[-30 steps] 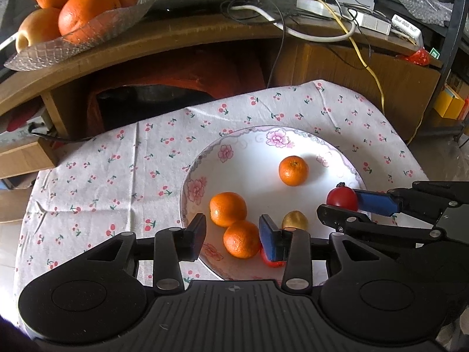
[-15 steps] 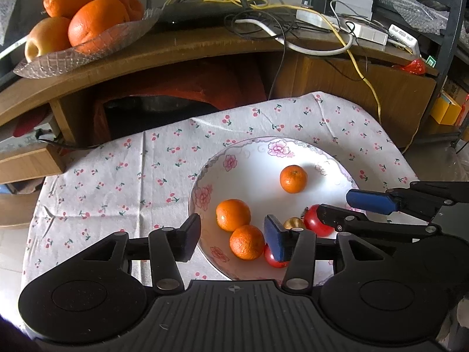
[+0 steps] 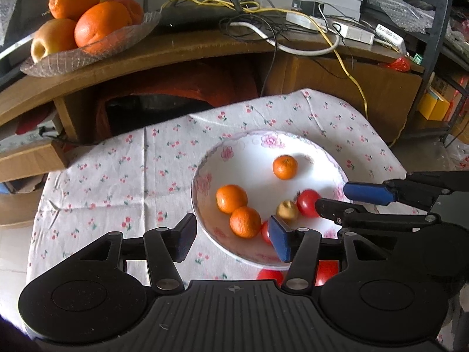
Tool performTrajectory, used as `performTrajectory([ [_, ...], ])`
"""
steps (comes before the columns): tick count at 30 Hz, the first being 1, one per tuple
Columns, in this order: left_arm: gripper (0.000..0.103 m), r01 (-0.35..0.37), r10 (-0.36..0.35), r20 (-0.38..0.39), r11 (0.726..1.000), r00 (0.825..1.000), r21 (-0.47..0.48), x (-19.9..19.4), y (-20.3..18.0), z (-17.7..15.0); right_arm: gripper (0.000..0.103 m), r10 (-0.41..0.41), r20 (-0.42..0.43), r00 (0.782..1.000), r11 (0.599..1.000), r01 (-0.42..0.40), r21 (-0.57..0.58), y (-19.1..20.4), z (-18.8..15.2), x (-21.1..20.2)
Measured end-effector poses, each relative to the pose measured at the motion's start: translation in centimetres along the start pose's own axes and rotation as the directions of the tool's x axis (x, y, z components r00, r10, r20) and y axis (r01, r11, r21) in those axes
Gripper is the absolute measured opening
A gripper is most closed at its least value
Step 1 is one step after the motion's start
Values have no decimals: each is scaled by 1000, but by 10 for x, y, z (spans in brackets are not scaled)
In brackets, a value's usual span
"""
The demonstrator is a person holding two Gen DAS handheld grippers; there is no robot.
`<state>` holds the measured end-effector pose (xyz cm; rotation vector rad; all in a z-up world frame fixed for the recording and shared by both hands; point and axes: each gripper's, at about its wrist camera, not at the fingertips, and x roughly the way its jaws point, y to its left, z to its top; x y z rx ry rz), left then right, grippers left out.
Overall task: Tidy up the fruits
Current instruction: 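Open the left and right grippers to drop orange and tomato into the bowl, then grasp a brown potato with the left gripper while the right tool approaches a large tomato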
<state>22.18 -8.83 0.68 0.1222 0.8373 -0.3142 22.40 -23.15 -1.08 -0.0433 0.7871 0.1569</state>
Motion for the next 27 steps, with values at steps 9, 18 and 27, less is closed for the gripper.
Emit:
performTrajectory([
  [9,64,51,-47,-63,997,997,62,-8,-9,-30,37,17,-24,1000,1000,-17,-15,1,-18,-17],
  [18,62,85,-75,-126,993,989,80,1,-15,-48,37,27,-63,998,999,-25,38,-5,-37,-33],
  [27,51,87,-69,-151,990,986,109,16,-19,-55,37,56,-95,994,997,-51,50,-11,-45,-28],
])
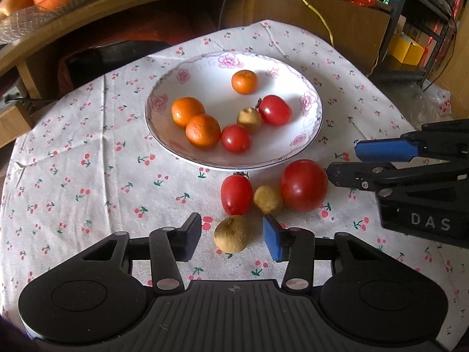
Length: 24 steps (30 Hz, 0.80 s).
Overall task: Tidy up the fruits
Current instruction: 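Grasp a brown potato with the left gripper while the right tool approaches a large tomato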
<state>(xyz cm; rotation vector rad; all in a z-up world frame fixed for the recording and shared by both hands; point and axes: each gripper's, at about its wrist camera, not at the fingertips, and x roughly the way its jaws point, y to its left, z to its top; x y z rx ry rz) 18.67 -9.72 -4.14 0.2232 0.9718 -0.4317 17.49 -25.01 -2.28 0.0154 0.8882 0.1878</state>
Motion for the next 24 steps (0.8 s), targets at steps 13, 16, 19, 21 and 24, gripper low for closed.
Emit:
performTrajectory([
  [13,36,14,-14,9,1000,1000,19,-7,1,-6,38,30,18,999,999,-30,12,1,10,1],
  [16,36,13,-13,10,1000,1000,14,-10,4,-7,42,47,17,999,999,-47,10,4,12,2],
  [19,36,12,-12,4,1000,1000,11,-11,7,-11,43,61,-12,998,998,-62,-12,11,10,13],
  [21,36,14,-14,2,1000,1000,9,-11,8,-12,45,62,1,998,998,-62,-25,14,11,16],
  [24,36,19,-19,-4,1000,1000,10,-11,10,-14,46,89,-14,996,996,-88,5,12,14,23],
])
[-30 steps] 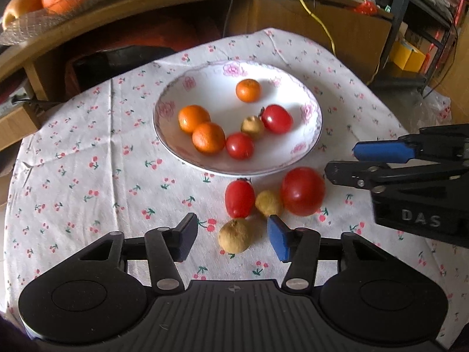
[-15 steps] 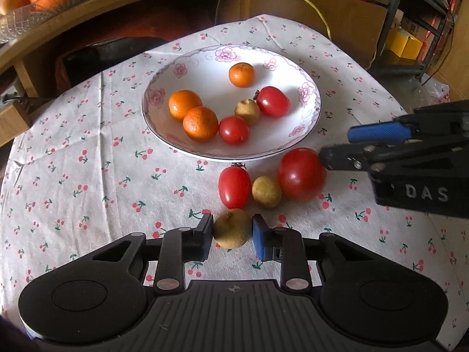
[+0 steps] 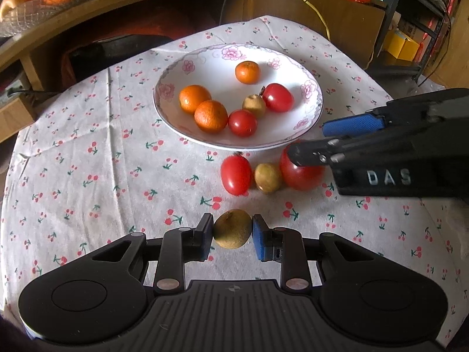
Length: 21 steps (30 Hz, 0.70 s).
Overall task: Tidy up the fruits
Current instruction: 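Grasp a brown potato with the left gripper while the right tool approaches a large tomato, then grasp the large red tomato with the right gripper while the left holds the potato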
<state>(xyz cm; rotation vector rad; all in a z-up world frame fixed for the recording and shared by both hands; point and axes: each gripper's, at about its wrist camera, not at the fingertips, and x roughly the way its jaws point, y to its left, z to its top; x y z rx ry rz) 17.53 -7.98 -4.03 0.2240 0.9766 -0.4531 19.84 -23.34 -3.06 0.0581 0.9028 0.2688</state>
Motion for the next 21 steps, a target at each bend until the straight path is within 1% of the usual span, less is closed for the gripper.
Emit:
performTrajectory([
  [2,37,0,0,-2,1000,1000,0,0,2,-1,46,16,-15,1000,1000,-15,22,-3,-1,1],
  [3,37,1,-1,-1,1000,1000,-3,0,2,-1,46,15,-21,1000,999,-14,30,-4,-1,0],
  [4,37,-6,6,-18,1000,1000,-8,0,3,-1,46,15,-23,1000,999,-14,40,-5,-3,-2],
  [9,37,0,0,-22,1000,1000,-4,-2,4,-2,46,3,-41,999,997,0,79,-12,-16,-19],
  [12,38,-4,4,-25,1000,1000,-3,-5,3,-8,46,-25,-71,997,995,32,97,-15,-31,-29],
  [14,38,-4,4,-28,1000,1000,-2,-7,4,-11,46,-67,-93,993,993,75,87,-15,-42,-34],
  [16,38,-4,4,-25,1000,1000,-1,-9,4,-13,46,-96,-89,991,992,102,70,-14,-49,-41],
  [19,38,-1,1,-17,1000,1000,3,-12,4,-14,46,-61,-62,996,996,65,59,-11,-51,-48],
  [21,39,0,0,-12,1000,1000,4,-12,4,-13,47,-40,-48,998,999,42,30,-6,-48,-48],
])
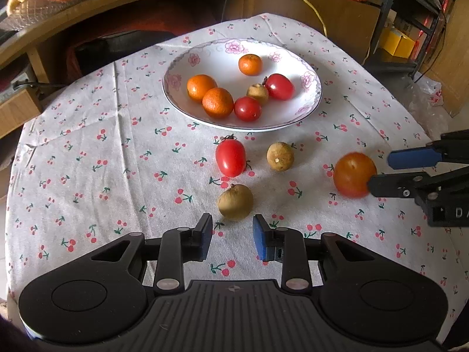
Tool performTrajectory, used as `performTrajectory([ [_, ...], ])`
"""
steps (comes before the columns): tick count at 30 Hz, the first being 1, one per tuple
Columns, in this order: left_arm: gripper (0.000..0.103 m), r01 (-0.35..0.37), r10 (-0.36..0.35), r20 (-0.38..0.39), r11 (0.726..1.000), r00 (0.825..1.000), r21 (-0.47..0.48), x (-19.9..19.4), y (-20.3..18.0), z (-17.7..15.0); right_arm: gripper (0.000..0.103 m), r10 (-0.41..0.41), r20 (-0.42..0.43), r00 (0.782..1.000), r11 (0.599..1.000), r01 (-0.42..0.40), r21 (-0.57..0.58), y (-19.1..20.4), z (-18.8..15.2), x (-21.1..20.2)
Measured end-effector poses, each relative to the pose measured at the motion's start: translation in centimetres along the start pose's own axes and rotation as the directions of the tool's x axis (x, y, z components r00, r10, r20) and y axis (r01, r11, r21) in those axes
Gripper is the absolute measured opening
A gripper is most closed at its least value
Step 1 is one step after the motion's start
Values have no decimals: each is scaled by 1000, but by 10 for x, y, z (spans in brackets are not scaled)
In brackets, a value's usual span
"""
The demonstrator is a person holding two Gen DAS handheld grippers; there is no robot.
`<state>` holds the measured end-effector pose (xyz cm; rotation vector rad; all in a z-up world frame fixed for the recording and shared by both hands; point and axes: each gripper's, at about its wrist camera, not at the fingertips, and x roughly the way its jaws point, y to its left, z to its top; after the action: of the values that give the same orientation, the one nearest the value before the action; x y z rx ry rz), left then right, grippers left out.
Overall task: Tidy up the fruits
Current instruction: 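Grasp the large red tomato with the right gripper while the left holds the potato, then carry the potato and large tomato over the white bowl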
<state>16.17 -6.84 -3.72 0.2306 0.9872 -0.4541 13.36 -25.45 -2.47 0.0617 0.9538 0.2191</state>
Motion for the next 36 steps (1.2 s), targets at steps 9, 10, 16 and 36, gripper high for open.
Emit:
performTrajectory([
  [9,48,2,-2,8,1000,1000,18,12,-2,5,48,62,-44,997,993,-66,-102,21,3,32],
  [10,49,2,-2,10,1000,1000,17,13,-2,7,48,57,-45,997,992,-62,-110,22,2,34],
  [16,52,-4,3,17,999,1000,37,16,-6,9,44,38,-49,998,994,-43,-102,22,3,39],
  [36,36,-8,8,-5,997,1000,80,-6,-35,-21,41,0,-76,997,987,-12,-159,33,-35,10],
])
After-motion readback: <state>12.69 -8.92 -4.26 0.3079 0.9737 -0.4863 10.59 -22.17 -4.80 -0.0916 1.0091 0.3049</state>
